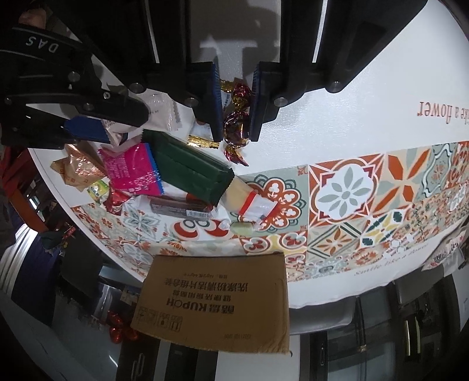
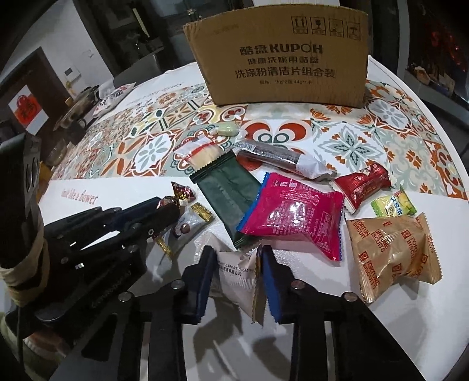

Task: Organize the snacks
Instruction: 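Grasp the red foil candy with the left tool while the right tool grasps a white packet, then lift both held snacks and carry them over the cardboard box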

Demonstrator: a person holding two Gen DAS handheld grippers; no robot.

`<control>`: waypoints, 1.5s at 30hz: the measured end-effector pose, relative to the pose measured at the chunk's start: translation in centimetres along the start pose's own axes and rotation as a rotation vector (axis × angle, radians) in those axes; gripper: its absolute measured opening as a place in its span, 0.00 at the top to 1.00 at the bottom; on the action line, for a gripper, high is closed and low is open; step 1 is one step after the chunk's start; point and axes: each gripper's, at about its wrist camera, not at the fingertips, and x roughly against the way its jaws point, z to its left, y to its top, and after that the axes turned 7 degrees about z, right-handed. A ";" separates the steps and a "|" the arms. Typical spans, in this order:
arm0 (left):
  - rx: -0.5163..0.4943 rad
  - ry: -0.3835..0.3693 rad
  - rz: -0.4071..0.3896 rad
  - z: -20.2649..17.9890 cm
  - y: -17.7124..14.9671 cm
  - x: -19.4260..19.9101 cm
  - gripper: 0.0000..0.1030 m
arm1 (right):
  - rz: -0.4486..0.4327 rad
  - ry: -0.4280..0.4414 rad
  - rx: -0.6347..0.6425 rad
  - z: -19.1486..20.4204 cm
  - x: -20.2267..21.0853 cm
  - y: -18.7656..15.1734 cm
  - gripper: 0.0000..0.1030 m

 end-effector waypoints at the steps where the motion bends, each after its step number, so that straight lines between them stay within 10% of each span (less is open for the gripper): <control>1: -0.001 0.001 -0.005 0.0 0.0 0.3 0.83 | -0.004 -0.001 0.002 0.0 0.1 0.0 0.69; 20: 0.003 0.022 -0.110 -2.1 3.1 6.5 0.83 | -0.166 -0.001 0.052 -0.1 5.8 1.7 0.70; 45: -0.040 0.069 -0.310 -3.1 16.8 10.1 0.83 | -0.467 -0.072 0.071 -2.7 13.0 13.5 0.69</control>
